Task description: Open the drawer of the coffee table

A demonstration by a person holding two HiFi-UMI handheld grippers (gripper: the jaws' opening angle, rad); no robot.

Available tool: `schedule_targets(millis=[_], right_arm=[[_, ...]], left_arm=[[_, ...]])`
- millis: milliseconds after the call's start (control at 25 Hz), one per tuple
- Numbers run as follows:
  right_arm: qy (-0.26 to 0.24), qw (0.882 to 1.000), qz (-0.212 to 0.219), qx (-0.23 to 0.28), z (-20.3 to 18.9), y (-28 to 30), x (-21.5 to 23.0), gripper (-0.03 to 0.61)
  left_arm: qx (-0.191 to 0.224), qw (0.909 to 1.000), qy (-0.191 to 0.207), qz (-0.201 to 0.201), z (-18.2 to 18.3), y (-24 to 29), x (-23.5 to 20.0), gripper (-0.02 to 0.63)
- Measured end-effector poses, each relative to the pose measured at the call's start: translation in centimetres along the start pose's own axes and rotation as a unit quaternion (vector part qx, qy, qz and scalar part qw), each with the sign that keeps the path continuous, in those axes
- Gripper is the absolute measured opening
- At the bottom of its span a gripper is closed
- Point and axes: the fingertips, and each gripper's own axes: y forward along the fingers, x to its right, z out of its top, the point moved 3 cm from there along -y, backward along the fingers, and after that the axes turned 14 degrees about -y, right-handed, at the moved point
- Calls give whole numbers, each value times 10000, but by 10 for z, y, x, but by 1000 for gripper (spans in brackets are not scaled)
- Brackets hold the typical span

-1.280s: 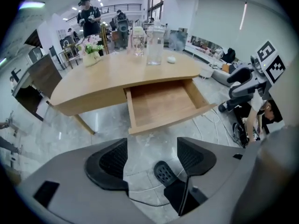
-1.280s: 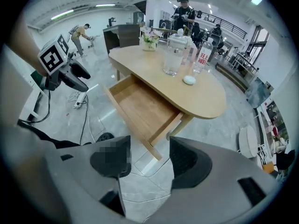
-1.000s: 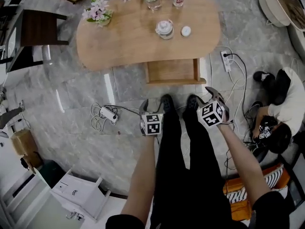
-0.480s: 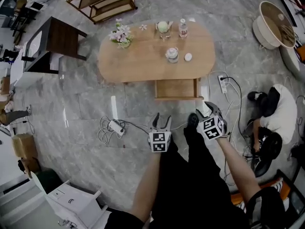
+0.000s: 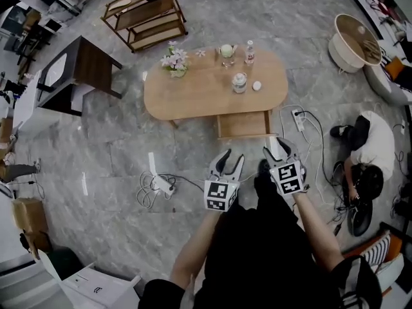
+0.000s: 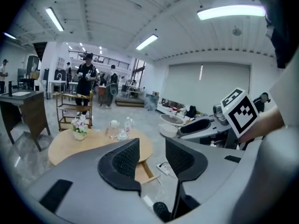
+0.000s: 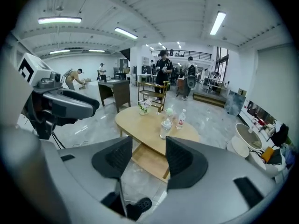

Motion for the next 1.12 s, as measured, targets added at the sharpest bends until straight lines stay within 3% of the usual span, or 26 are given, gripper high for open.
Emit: schedule_targets(millis=[360, 600, 720, 800, 960, 1120], right_arm=[[358, 9931, -828, 745, 72, -77, -53, 170], [564, 9816, -1353, 1225, 99, -130, -66, 121], [687, 9747, -1565, 1439, 100, -158, -71, 66], [718, 9715, -1559, 1636, 101, -174, -72, 20], [955, 9649, -1204, 2129, 109, -200, -71, 13], [1054, 9661, -980, 2142, 105, -213, -68, 12]], left_arm=[[473, 9976, 162, -487, 36, -101, -7, 101], [775, 9944, 260, -663, 55, -145, -2, 50], [938, 9924, 231, -758, 60, -163, 6, 20], [1091, 9903, 242, -825, 65, -175, 13, 14], [1284, 9877, 254, -849, 75, -192, 25, 12], [1359, 9873, 133, -810, 77, -208, 30, 12]])
